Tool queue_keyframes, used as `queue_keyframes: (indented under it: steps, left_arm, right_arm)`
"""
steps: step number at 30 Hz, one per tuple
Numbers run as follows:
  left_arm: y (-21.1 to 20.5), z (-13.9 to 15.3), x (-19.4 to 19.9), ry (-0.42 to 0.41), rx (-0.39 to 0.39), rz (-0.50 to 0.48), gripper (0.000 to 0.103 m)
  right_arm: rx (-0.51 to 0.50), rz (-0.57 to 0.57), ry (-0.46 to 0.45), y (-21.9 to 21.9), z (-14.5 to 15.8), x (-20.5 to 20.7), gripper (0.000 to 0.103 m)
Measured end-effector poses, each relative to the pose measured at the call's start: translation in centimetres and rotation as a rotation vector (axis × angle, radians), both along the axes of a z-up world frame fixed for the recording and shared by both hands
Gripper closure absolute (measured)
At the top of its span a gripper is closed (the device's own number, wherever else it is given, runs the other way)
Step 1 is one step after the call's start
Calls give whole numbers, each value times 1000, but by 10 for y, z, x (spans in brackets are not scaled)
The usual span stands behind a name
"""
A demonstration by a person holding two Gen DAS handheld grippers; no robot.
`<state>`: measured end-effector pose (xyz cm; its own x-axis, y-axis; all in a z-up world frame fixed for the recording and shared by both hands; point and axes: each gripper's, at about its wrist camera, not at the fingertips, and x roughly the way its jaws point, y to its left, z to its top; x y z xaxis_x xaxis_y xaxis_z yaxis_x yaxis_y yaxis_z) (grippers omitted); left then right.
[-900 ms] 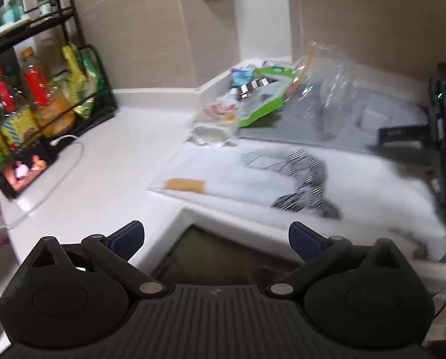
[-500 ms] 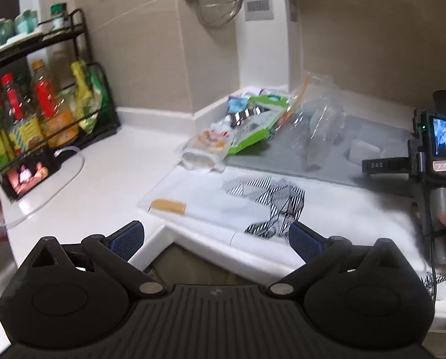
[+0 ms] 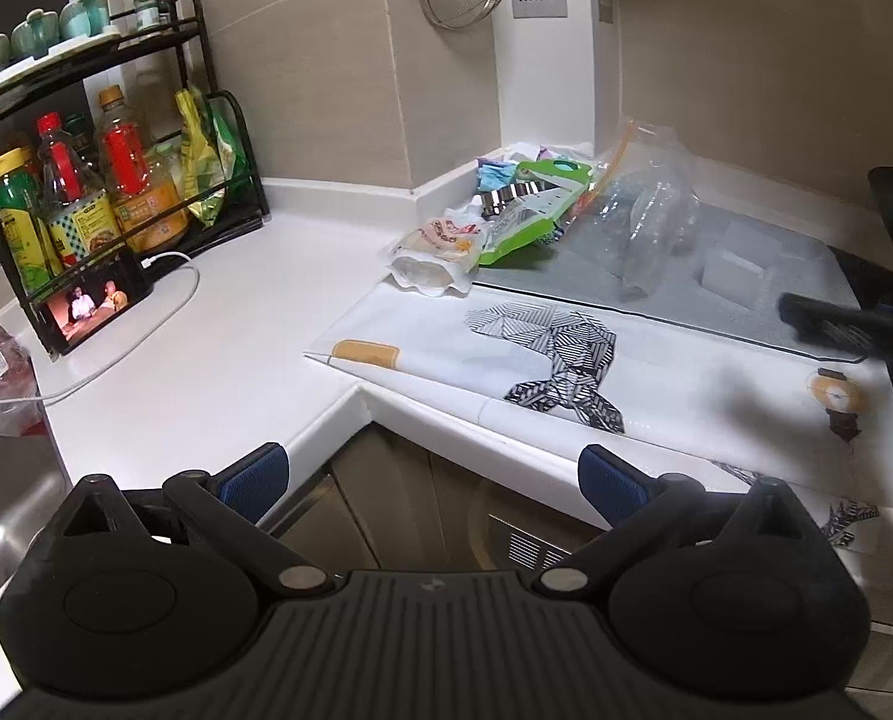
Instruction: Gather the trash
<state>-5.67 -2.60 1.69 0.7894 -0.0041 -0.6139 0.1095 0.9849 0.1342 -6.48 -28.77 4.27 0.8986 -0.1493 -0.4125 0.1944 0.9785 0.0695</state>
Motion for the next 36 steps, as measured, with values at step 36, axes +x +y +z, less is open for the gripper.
queue_keyframes:
  steps: [36]
  left_arm:
    - [10, 5, -65, -57, -87, -78, 0]
  right_arm:
    - [-156, 98, -123, 80, 45, -156, 0]
